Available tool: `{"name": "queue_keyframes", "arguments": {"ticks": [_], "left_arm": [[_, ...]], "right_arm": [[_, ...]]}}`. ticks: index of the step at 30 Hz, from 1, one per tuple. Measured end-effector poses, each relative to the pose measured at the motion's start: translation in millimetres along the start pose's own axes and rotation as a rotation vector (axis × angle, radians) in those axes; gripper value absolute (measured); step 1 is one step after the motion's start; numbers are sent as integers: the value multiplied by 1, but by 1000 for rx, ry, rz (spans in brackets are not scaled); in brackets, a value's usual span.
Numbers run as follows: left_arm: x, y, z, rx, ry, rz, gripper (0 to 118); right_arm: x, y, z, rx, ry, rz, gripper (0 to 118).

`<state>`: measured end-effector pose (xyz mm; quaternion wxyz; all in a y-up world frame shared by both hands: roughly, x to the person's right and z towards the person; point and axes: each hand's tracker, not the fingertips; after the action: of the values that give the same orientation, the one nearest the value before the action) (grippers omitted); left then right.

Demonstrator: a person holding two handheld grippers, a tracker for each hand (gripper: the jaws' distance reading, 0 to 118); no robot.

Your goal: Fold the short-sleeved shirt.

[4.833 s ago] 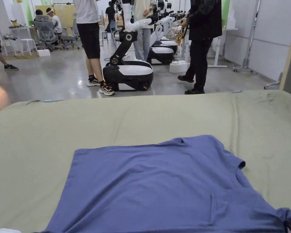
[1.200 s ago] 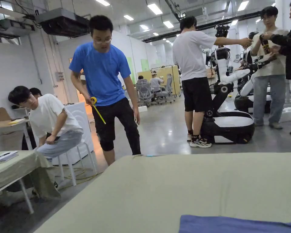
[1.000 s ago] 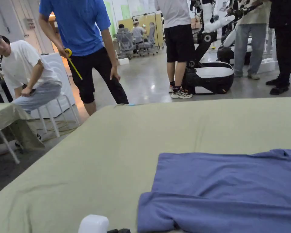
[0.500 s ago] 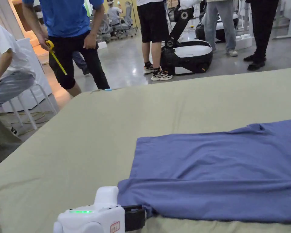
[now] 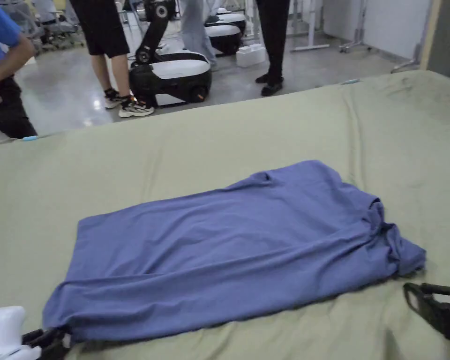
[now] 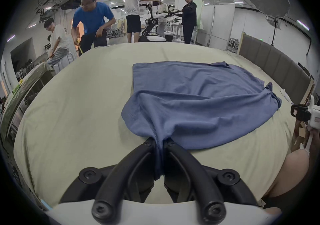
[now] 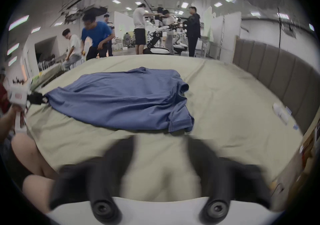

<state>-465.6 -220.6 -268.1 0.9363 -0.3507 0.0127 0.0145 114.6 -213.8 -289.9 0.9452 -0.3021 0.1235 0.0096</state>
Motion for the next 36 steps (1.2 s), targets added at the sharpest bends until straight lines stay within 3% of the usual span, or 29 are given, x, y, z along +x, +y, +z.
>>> {"name": "queue_keyframes", "arguments": {"ticks": [1,2,5,7,9,10,11,12,13,14,16,28,36], "left_arm": [[-2,0,0,-1,-5,0,7],[-4,1,-2,-4,-8,0,7],[-6,1,-4,-20,-12,-1,7],[0,2,-2,-27,-15,-1,7],[3,2,-3,-34,-16,-3,7],[4,3,-3,-36,-16,-4,7],[4,3,-3,-37,-16,-4,7],[5,4,-3,-40,-20,0,7],[4,5,-3,-43,-25,3,7],[3,5,-3,-50,-35,10,7],[2,7,-3,-53,-35,12,7],[-22,7,53,-24,-138,-2,7],[-31,-60,78,-132,-225,-25,7]], "right_arm": [[6,2,-9,-37,4,-21,110],[12,2,-13,38,-20,-34,118],[21,12,-43,-41,-75,-29,118],[30,24,-63,-61,-43,-42,118],[36,31,-88,-96,-73,-45,118],[39,32,-98,-131,-76,-42,115],[38,37,-106,-147,-63,-35,91],[42,38,-111,-183,-31,-80,39],[46,38,-115,-223,10,-117,15],[46,38,-114,-192,34,-168,15],[45,41,-104,-189,13,-124,15],[22,43,8,-94,65,-117,15],[11,-23,44,-225,1,6,15]]}}
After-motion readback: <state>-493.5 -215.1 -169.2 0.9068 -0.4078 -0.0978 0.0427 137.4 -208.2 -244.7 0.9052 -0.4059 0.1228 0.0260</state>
